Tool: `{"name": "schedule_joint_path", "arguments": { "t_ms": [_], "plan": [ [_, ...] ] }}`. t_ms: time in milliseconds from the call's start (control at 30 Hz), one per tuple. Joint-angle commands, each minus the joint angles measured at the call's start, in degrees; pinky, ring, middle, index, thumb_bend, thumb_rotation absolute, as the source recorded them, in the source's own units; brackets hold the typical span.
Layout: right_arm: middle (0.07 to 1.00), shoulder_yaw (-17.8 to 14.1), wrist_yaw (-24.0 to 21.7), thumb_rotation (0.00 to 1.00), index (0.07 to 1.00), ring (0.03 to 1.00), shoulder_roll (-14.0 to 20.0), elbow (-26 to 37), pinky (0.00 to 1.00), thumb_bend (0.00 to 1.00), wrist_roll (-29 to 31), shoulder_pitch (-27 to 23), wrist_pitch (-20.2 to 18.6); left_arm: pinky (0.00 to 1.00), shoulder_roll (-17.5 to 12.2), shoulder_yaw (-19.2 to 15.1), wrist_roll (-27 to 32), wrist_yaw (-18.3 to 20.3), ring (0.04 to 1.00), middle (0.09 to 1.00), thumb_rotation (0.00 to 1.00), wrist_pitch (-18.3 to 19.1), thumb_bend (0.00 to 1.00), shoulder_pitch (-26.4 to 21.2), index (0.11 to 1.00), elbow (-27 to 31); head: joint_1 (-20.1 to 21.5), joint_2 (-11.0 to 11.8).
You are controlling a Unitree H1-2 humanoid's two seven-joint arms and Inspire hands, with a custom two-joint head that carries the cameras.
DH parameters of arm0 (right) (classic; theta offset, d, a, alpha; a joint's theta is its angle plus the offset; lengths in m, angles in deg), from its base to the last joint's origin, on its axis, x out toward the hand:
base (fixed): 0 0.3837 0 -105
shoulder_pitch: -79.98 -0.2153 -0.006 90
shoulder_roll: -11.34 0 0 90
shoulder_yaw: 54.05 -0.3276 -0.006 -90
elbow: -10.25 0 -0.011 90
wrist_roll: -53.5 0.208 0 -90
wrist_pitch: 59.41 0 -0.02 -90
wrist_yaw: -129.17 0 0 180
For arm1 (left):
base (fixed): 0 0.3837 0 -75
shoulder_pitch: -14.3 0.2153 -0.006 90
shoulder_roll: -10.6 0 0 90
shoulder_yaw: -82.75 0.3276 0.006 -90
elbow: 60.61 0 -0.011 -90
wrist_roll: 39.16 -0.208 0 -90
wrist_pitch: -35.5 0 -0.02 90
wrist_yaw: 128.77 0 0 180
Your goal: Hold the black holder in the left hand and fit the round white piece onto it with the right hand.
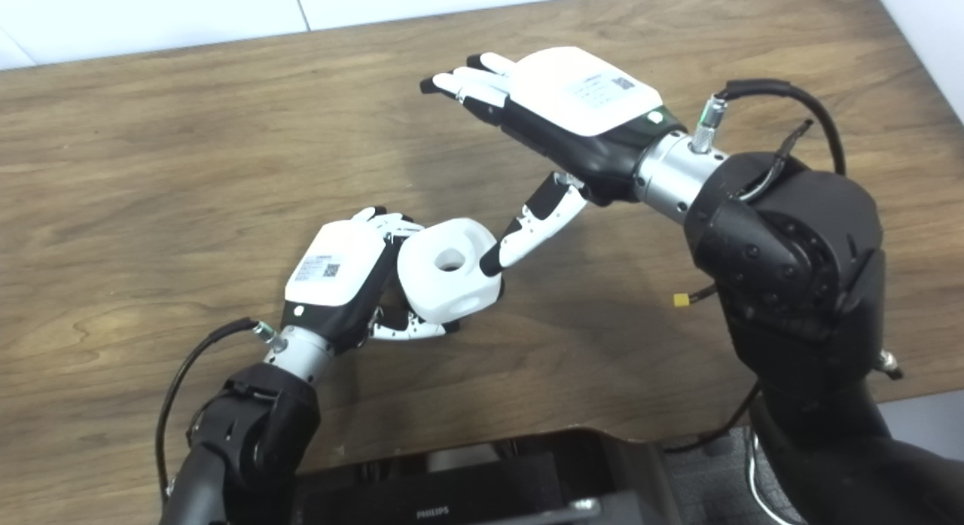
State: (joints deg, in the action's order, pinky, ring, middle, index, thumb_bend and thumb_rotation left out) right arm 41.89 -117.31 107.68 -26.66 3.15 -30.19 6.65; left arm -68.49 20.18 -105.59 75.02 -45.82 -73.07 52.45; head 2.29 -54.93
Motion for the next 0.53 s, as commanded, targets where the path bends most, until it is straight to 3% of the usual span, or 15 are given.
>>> {"name": "schedule_joint_path", "arguments": {
  "t_ms": [0, 167, 200, 267, 500],
  "plan": [
    [0.963, -0.73, -6.24, 0.44, 0.97, 1.0, 0.47, 1.34, 0.9, 1.0, 0.17, -1.13, -2.69, 0.91, -0.41, -0.6, -1.99, 2.7, 0.845, 0.759, 0.08, 1.51, 0.52, -0.27, 0.494, 0.84, -0.02, -0.03],
    [0.962, -1.05, -6.22, 0.44, 0.964, 1.0, 0.44, 1.34, 0.9, 1.0, -0.02, -0.96, -2.72, 0.92, -0.24, -1.01, -2.78, 6.67, 0.853, 0.776, 0.08, 2.71, 0.52, -0.73, 0.497, 1.64, -0.34, -0.09],
    [0.961, -1.13, -6.22, 0.44, 0.963, 1.0, 0.5, 1.34, 0.9, 1.0, 0.0, -0.95, -2.71, 0.92, -0.21, -1.05, -3.09, 7.39, 0.855, 0.783, 0.17, 2.92, 0.67, -0.88, 0.603, 1.75, -0.34, -0.09],
    [0.959, -1.15, -6.23, 0.45, 0.962, 1.0, 0.69, 1.34, 0.9, 1.0, 0.03, -1.03, -2.76, 0.91, -0.11, -1.16, -4.2, 8.97, 0.854, 0.787, 0.23, 3.33, 0.75, -1.19, 0.665, 2.0, -0.59, -0.13],
    [0.958, -0.84, -6.25, 0.48, 0.962, 0.999, 1.02, 1.33, 0.9, 1.0, 0.05, -1.46, -2.91, 0.88, 1.1, -2.35, -9.27, 13.68, 0.844, 0.798, 0.28, 4.09, 0.79, -1.61, 0.729, 3.21, -2.15, 0.02]
  ]
}}
